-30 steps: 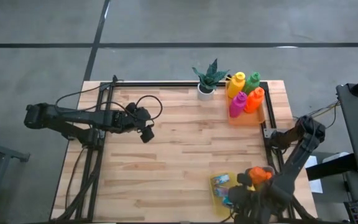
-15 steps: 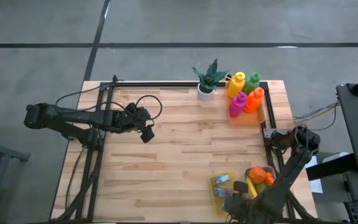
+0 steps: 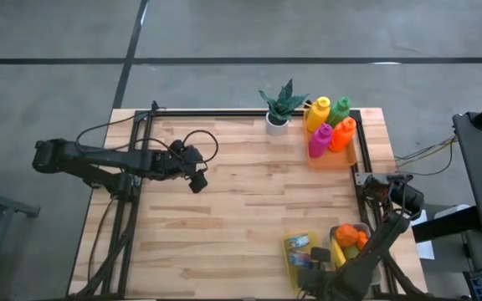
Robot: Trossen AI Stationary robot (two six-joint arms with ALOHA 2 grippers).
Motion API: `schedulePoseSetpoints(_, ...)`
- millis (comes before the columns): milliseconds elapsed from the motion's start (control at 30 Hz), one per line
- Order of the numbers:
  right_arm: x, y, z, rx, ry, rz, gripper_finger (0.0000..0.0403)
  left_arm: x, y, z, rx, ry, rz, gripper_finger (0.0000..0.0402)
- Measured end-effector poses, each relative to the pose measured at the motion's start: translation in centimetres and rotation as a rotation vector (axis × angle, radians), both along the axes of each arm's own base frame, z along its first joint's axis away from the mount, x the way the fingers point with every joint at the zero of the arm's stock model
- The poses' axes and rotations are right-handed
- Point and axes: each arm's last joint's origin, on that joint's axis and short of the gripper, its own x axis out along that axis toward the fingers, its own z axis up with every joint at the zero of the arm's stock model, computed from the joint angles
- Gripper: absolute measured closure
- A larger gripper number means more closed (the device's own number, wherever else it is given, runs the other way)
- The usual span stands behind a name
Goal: Pick & Place Food Item
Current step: Put the light blue tuna can into the yellow bin, then return to Home Position
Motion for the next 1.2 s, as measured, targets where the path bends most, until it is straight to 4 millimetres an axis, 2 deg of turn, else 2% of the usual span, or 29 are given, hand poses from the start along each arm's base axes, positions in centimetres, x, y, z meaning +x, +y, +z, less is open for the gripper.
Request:
schedulePoseSetpoints(100,0.0,0.1,0.0,0.031,0.027,0.004,0.0265,-0.3,0.0,-1.1,-0.031,-0.016,0.026,0.0138)
schedulePoseSetpoints(333,-0.1,-0.1,0.8,0.052,0.026,0.005,0.0143,-1.2,-0.3,-4.3,-0.14,-0.044,0.036,0.0138)
schedulePoseSetpoints(533,-0.1,-0.1,0.8,0.045,0.029,0.003,0.0086,-1.8,-0.5,-6.3,-0.223,-0.081,0.023,0.0138)
schedulePoseSetpoints(667,-0.1,-0.1,0.8,0.045,0.029,0.004,0.0069,-2.0,-0.5,-6.6,-0.233,-0.086,0.033,0.0138)
schedulePoseSetpoints(933,-0.2,-0.2,0.9,0.045,0.032,0.019,0.0065,-2.0,-0.5,-6.6,-0.234,-0.09,0.03,0.0138)
schedulePoseSetpoints(1200,-0.5,-0.6,2.9,0.056,-0.003,0.086,0.0064,-1.9,-0.5,-6.5,-0.234,-0.094,0.029,0.0138)
